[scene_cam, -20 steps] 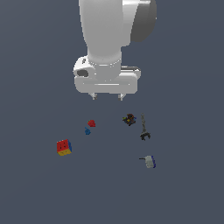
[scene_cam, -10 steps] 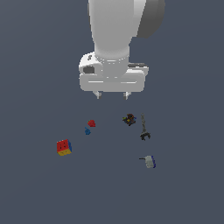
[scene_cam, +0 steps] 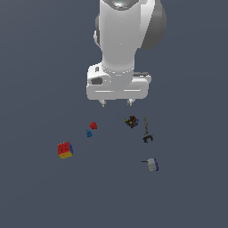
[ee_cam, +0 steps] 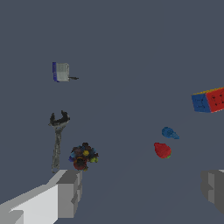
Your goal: Pick up a designated object from a clutter of objects.
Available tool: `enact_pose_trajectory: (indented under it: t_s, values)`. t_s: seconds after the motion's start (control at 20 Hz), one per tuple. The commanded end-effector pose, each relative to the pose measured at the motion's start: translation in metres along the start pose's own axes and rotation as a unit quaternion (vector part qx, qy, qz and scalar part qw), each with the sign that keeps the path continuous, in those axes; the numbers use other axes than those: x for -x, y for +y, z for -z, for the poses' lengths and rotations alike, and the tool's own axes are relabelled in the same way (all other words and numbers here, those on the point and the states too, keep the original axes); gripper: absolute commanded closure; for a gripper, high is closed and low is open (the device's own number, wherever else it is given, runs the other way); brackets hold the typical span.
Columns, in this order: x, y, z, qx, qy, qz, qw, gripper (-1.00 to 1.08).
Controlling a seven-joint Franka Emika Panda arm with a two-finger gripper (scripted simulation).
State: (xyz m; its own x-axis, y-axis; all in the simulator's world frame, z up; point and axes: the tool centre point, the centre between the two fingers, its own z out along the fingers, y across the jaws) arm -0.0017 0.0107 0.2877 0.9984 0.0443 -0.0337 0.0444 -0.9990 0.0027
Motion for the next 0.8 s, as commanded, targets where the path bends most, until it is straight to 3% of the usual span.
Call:
enact_pose_trajectory:
  t_s: [0.0,0.4,0.75]
  values:
    - [0.001,-0.005,-0.014,0.003,0.0,0.02,0.9998,-0.92]
    - [0.013,-0.031,-0.078,0.013,0.003,0.116,0.9931,-0.92]
    - [0.038,-0.06,-0.137,0.016,0.007,0.218,0.9758,-0.92]
